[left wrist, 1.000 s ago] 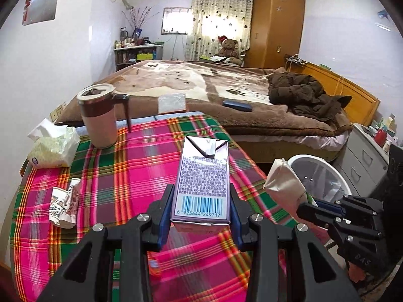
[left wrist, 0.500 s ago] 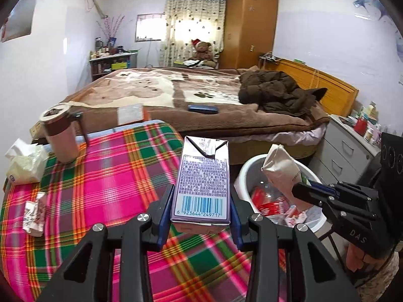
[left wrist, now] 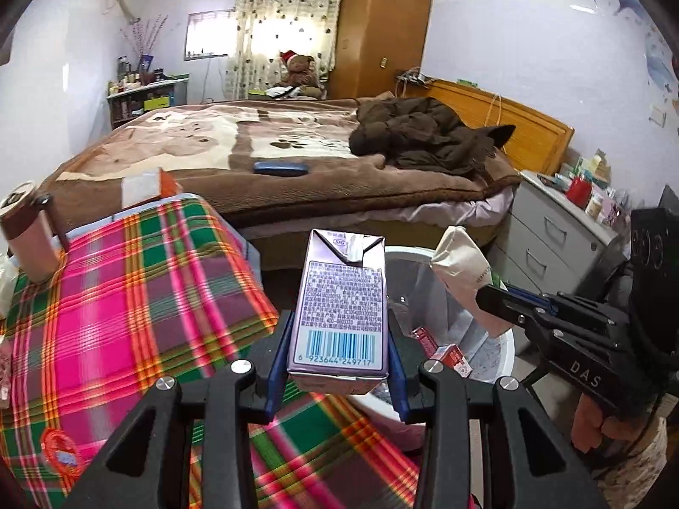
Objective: Collect trash
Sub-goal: 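Carry the milk carton with the left tool while the right tool carries the cloth bag to the bin, then open both tools over the white bin, dropping the milk carton and cloth bag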
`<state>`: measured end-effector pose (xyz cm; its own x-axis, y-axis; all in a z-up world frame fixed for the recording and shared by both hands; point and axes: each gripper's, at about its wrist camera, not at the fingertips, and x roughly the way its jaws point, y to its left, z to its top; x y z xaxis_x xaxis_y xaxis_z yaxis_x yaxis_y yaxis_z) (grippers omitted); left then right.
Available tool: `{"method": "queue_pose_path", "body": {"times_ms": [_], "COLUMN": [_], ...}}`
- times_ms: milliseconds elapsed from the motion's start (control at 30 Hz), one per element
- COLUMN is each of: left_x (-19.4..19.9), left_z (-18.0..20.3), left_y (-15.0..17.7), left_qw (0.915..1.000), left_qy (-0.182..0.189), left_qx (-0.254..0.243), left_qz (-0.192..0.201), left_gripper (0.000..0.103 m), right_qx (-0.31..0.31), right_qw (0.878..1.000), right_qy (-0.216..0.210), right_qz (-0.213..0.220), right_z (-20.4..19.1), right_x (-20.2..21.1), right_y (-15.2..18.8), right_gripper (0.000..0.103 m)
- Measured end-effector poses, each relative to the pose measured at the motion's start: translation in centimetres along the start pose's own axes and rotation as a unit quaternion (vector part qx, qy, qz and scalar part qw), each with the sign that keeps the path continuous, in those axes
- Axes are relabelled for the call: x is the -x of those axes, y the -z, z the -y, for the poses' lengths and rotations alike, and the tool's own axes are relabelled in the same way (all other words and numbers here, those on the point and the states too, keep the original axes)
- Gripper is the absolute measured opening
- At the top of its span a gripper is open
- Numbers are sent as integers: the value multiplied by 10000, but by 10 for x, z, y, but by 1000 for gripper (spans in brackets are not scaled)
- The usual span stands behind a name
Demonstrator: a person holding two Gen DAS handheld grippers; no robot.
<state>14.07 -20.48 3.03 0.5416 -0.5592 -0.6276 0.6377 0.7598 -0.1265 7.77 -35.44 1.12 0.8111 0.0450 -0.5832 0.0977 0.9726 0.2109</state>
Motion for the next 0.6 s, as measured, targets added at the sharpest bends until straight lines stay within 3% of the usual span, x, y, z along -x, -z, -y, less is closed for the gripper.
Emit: {"method": "queue_pose_path", "body": {"times_ms": [600], "left_x": [-52], "left_z": [46], "left_y": [12], "left_qw": [9981], "left_qy": [290], "left_qx": [-274], "left_qz": [-466], "left_gripper": [41], "right_qx": [-371], "right_qw": [9974], "right_qy": [497], "right_qz": [-380], "right_z": [44], "right_x": [-18], "right_y": [10], "right_gripper": [9]}}
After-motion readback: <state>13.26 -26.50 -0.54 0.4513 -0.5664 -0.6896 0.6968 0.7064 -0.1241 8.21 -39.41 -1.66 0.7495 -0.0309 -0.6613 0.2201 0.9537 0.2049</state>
